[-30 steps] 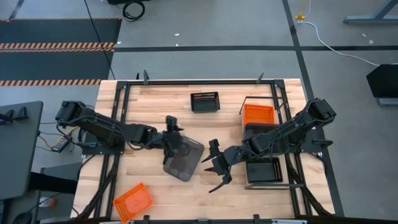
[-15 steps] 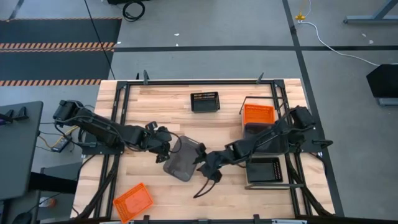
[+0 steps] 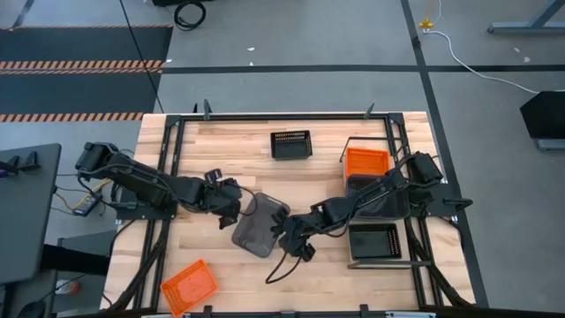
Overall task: Stack baskets on shelf by color
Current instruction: Stack the black transparent bin on top of the black transparent bin on the shelf
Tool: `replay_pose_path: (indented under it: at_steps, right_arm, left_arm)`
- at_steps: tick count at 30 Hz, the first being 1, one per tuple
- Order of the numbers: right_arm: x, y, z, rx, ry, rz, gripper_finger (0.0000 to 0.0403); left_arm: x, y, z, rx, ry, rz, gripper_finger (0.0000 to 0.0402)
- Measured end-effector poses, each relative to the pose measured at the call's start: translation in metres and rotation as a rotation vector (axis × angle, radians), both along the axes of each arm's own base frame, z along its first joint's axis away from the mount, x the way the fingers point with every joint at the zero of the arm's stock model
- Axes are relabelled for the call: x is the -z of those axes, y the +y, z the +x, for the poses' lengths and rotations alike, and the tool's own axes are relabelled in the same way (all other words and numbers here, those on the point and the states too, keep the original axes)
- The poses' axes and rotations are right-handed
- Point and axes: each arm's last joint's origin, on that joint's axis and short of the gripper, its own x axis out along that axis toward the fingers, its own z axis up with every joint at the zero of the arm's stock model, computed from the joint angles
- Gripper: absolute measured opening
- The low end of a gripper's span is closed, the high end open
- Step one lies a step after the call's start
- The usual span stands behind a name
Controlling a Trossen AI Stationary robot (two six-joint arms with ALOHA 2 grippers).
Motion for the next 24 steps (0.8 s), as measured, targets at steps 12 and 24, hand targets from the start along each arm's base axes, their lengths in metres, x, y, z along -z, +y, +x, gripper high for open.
replay_pose_path:
  at_steps: [12, 24]
  right_arm:
    - [0.008, -0.020, 0.005, 0.068, 0.043, -0.026, 0.0170]
    - [0.046, -0.020, 0.009, 0.134, 0.130, -0.074, 0.0163]
  left_arm:
    - [0.006, 0.027, 0.011, 0.001, 0.050, -0.142, 0.0172]
    - [0.007, 0.027, 0.009, 0.014, 0.077, -0.146, 0.0172]
